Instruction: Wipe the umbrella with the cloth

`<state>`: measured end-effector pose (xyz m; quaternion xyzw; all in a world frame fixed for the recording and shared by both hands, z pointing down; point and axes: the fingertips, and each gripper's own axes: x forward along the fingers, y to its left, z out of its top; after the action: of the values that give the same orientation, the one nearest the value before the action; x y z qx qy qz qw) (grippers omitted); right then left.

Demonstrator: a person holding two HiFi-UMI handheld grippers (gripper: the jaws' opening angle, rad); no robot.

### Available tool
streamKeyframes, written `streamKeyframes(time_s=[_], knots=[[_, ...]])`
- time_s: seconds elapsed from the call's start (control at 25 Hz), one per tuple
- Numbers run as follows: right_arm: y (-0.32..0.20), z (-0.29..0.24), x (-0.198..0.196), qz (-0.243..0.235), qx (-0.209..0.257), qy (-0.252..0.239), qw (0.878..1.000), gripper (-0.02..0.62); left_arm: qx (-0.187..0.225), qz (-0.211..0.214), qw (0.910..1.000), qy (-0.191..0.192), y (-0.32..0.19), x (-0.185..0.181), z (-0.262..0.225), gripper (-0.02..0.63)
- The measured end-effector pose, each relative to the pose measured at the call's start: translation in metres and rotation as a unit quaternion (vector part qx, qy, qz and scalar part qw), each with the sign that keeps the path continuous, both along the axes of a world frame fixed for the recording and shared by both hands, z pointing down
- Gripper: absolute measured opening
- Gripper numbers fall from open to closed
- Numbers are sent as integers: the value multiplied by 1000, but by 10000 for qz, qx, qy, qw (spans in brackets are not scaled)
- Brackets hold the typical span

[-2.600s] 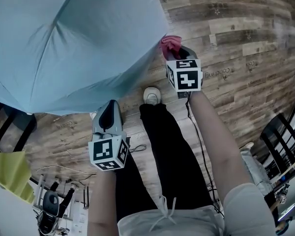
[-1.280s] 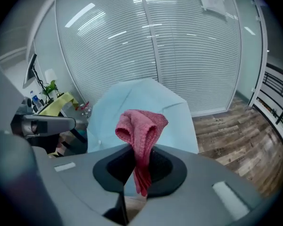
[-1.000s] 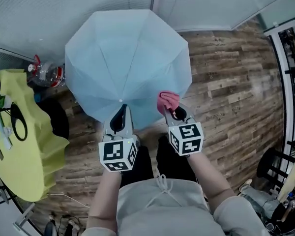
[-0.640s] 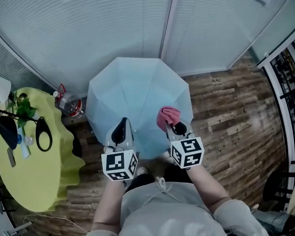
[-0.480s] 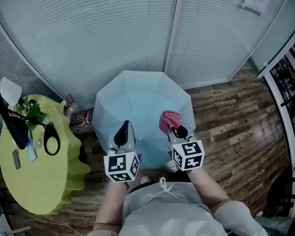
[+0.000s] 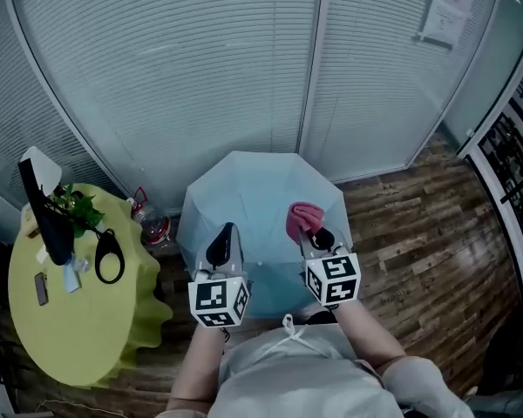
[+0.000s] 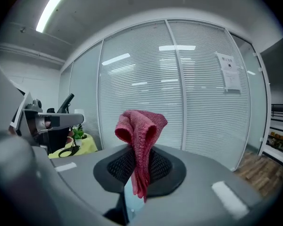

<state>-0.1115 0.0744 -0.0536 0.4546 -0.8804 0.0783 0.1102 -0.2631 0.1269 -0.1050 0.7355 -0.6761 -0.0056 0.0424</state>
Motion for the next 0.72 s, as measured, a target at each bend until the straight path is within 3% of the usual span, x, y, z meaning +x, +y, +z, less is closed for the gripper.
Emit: streamKeyframes(time_s=[0.24,0.72], knots=[[11,-7,-15,-136,134,94,9998,48,286,-118,9995,6,11,-10,-15,8],[30,-10,-21,-64,229,109,9997,48,264,52,9996,90,22,-9,-12,8]])
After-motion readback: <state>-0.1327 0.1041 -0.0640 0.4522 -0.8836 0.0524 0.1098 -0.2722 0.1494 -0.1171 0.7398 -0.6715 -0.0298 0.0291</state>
